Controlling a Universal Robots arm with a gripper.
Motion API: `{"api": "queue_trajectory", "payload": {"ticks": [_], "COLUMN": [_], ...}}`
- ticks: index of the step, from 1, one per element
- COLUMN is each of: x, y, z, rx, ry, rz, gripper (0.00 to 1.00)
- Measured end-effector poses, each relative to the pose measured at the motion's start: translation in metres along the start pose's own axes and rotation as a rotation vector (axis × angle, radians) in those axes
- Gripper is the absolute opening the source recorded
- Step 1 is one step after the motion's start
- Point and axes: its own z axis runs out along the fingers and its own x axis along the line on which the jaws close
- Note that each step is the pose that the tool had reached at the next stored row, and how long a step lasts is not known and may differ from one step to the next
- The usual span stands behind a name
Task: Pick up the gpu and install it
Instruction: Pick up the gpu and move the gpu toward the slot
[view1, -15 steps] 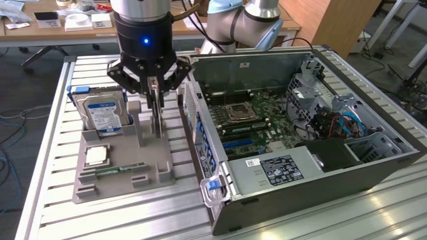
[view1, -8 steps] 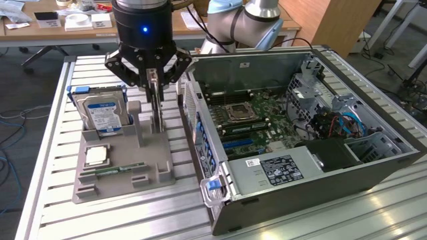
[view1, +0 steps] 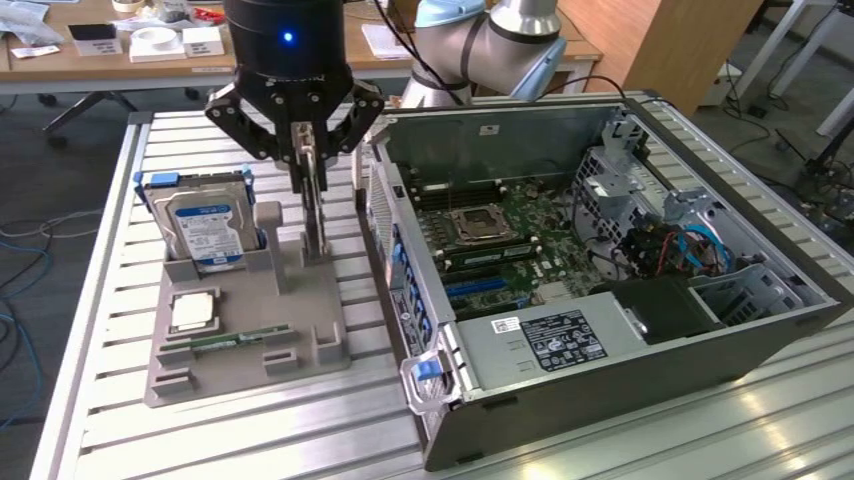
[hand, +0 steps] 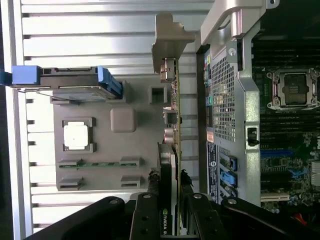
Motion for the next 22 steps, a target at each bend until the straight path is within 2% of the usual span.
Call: {"api": "queue_trajectory", "payload": {"ticks": [8,17,22], "x": [0.0,0.0,0.0], "y": [0.0004,0.0005,0.0007], "z": [-0.0082,-0.0087,-0.0132], "rx": [0.0,0.0,0.0], "ry": [-0.0001,-0.0001,-0.0001], "rz": [0.0,0.0,0.0], "gripper": [0.27,0.27,0.27]}}
